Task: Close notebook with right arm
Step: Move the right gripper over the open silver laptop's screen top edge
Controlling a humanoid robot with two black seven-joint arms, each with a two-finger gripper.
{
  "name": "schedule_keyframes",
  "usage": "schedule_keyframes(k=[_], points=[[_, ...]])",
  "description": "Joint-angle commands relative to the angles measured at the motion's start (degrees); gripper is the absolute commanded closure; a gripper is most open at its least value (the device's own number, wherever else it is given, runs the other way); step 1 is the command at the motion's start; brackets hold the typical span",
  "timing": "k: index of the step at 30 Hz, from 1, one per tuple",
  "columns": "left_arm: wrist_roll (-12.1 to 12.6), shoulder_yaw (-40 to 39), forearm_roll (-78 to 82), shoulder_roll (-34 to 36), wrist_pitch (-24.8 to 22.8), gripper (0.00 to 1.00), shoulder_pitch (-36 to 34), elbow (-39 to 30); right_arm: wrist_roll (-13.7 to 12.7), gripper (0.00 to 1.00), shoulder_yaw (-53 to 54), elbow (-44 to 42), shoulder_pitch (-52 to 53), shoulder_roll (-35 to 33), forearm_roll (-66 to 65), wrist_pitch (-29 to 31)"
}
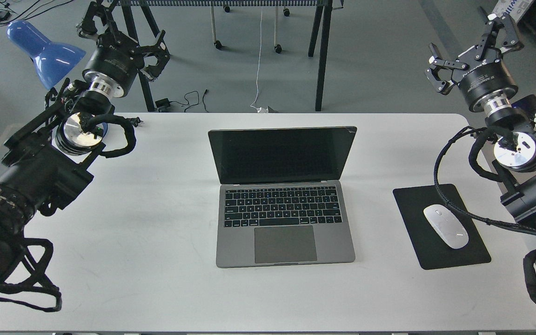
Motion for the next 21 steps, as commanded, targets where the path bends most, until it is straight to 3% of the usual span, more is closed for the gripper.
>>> schedule_keyframes(k=[1, 10, 21], points=[[-0.10, 0.26, 0.17, 0.09, 0.00, 0.00, -0.06, 0.09, -0.01, 0.00, -0.59, 0.13, -0.07, 0.05, -0.09, -0.12], [-0.01, 0.44, 0.44, 0.18, 0.00, 0.00, -0.23, 0.44, 0.08, 0.00, -5.52, 0.05, 1.50, -0.48, -0.97, -0.82], [-0.01, 0.26, 0.44, 0.09, 0.00, 0.00, -0.23, 0.44, 0.26, 0.00, -24.75, -0.74, 10.47, 4.62, -2.47, -6.45]])
